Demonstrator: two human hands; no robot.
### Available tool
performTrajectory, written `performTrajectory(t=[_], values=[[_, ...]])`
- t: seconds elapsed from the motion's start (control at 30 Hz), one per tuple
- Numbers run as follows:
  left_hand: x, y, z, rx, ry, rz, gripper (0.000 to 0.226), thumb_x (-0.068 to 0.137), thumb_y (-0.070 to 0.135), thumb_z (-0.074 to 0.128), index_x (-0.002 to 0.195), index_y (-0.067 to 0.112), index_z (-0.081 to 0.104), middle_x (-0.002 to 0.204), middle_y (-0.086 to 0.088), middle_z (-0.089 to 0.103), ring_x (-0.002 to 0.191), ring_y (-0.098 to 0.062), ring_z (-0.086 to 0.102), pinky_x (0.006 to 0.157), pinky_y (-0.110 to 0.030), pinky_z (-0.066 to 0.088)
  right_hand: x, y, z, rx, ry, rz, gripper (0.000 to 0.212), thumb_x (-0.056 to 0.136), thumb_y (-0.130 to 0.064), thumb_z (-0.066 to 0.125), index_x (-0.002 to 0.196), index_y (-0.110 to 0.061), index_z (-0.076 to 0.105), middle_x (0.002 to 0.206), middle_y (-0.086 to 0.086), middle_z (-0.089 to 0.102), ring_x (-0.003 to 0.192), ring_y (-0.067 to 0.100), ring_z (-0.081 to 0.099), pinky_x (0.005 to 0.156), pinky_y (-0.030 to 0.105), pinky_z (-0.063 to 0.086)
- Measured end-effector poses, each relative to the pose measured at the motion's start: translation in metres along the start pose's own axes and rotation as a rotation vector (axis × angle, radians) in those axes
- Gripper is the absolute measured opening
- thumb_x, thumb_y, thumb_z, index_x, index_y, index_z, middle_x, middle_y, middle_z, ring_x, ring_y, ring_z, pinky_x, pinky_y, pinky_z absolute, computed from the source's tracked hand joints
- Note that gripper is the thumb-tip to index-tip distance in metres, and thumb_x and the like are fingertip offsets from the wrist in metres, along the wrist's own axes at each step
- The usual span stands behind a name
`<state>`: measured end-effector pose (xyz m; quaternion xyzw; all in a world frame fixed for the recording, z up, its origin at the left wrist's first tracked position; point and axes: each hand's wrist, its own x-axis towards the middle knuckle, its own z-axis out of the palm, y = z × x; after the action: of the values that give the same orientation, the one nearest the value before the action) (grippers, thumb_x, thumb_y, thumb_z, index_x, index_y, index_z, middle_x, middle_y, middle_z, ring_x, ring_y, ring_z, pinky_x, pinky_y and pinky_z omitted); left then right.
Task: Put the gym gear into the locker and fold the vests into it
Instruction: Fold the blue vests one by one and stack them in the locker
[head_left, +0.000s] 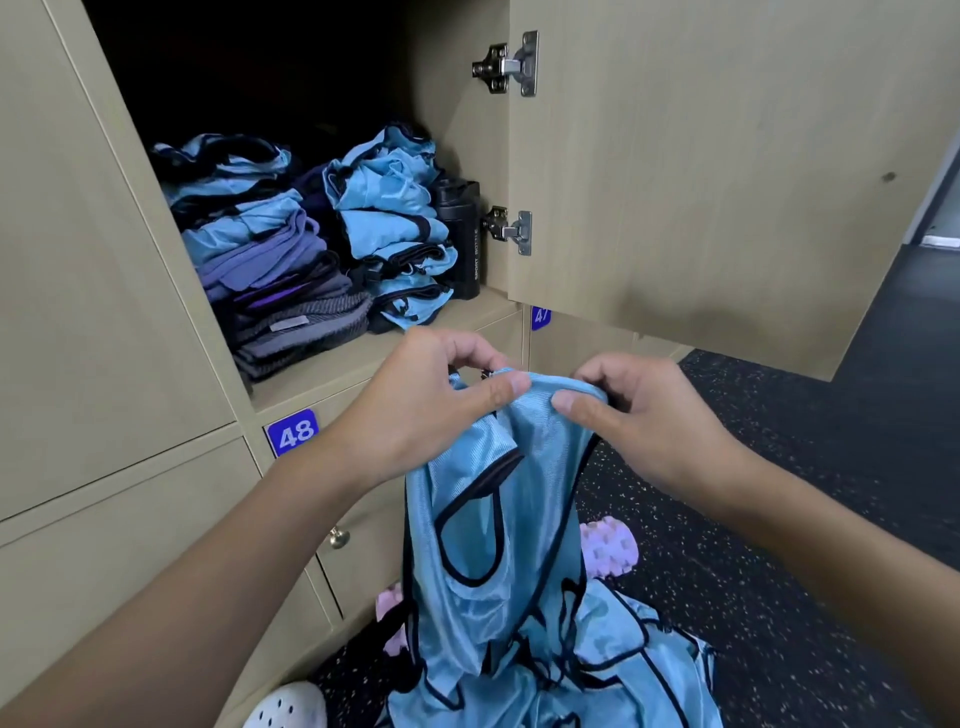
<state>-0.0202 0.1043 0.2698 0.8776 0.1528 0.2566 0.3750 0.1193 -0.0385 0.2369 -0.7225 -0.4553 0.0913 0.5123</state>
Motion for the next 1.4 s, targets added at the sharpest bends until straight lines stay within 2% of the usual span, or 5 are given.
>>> performTrajectory(t=[0.13,0.37,0.67,1.03,1.4], values=[[-0.001,0.001,-0.001,-0.084,-0.007,-0.028,0.022,0.084,0.026,0.077,0.075,0.012,0.063,0.049,0.013,0.056,0.044,-0.001,0.044,0.048,-0.011,0.036,-0.003,-0.005,-0.012,-0.007,0.066,0.002,0.017,0.090,-0.022,0.070,0.076,-0.015,0.063,0.058,-0.009,0.052,0.049,0.001,0.037,0.049,0.014,0.032],[-0.008,0.003,-0.004,-0.093,-0.074,0.001,0.005,0.084,0.023,0.078,0.081,0.025,0.074,0.072,0.000,0.069,0.064,-0.007,0.055,0.062,-0.024,0.044,-0.012,-0.018,-0.021,-0.066,0.091,-0.012,0.017,0.092,-0.019,0.068,0.077,-0.013,0.062,0.062,-0.005,0.054,0.047,0.000,0.039,0.047,0.010,0.032],[-0.001,0.000,0.004,-0.072,0.200,0.038,0.011,0.087,0.014,0.073,0.086,0.019,0.064,0.072,0.007,0.065,0.059,-0.003,0.052,0.057,-0.010,0.038,-0.013,-0.024,-0.020,0.163,0.123,0.162,0.013,0.095,-0.009,0.062,0.084,-0.007,0.056,0.056,-0.006,0.061,0.046,0.006,0.053,0.051,0.019,0.044],[-0.014,0.013,0.024,0.003,-0.107,0.033,0.023,0.074,0.037,0.085,0.095,0.031,0.078,0.086,0.021,0.074,0.080,0.009,0.065,0.074,-0.010,0.044,-0.013,-0.034,-0.015,0.630,-0.122,0.293,0.025,0.097,0.010,0.043,0.116,0.009,0.060,0.108,0.031,0.069,0.104,0.042,0.067,0.094,0.041,0.056],[-0.008,0.010,0.029,-0.134,0.024,0.079,0.020,0.092,0.011,0.066,0.079,0.023,0.076,0.079,0.004,0.074,0.075,-0.019,0.067,0.068,-0.029,0.049,-0.012,-0.028,-0.020,0.136,-0.076,0.126,0.015,0.090,-0.008,0.067,0.083,-0.018,0.076,0.069,-0.006,0.067,0.062,0.003,0.055,0.063,0.013,0.046]])
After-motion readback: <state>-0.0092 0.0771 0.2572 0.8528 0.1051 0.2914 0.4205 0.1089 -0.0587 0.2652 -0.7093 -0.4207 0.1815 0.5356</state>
